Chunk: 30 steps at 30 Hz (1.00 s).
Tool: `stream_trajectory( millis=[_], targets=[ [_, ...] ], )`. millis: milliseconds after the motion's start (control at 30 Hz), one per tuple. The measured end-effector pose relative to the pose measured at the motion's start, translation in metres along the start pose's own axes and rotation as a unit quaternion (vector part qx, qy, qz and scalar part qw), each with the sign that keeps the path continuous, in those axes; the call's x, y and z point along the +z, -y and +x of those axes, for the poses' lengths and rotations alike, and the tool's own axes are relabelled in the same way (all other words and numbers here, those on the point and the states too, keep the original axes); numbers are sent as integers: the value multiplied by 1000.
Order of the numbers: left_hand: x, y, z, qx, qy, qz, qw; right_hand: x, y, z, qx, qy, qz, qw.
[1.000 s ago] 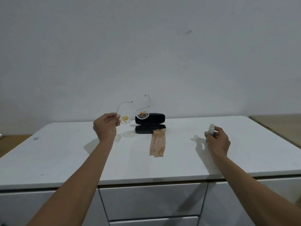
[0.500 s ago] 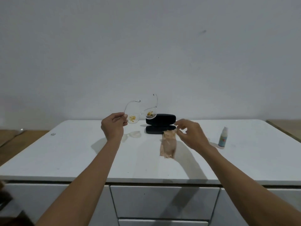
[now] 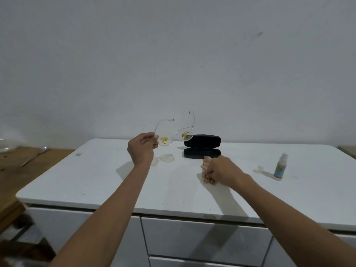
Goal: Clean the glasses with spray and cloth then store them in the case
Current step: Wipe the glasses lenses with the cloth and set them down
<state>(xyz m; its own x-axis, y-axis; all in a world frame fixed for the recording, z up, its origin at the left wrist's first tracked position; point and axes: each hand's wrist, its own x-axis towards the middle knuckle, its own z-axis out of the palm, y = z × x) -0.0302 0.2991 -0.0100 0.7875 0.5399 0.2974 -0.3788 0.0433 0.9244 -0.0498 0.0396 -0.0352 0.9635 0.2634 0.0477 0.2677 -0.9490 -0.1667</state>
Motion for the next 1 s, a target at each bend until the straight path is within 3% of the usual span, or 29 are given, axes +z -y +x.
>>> stream_trajectory(
  millis=[133, 200, 233, 300, 400, 433, 467, 667, 833, 1000],
  targets=[
    [-2, -2, -2, 2, -10, 7, 1000, 11, 6, 5, 10, -48, -2, 999],
    [-5, -2, -5, 5, -12, 10, 1000, 12, 9, 7, 53, -57, 132, 988],
    [-6, -2, -6, 7, -12, 11, 1000, 12, 10, 7, 82, -71, 254, 961],
    [-9, -1, -6, 7, -15, 12, 1000, 9, 15, 4, 144, -110, 477, 860],
    [-12, -1, -6, 9, -17, 19, 1000, 3, 29, 3, 156, -90, 751, 635],
    [-13, -1, -6, 12, -16, 21, 1000, 1, 33, 4, 147, -87, 796, 581],
    [-13, 0, -6, 14, -17, 25, 999, 0, 37, 8, 138, -92, 813, 559],
    [-14, -1, -9, 16, -5, 33, 999, -16, 73, 17, 102, -171, 802, 562],
    [-12, -8, -14, 20, 19, 23, 999, -9, 89, 37, 104, -243, 725, 636],
    [-12, -17, -12, 21, 23, 18, 999, -4, 101, 44, 99, -312, 650, 685]
  ],
)
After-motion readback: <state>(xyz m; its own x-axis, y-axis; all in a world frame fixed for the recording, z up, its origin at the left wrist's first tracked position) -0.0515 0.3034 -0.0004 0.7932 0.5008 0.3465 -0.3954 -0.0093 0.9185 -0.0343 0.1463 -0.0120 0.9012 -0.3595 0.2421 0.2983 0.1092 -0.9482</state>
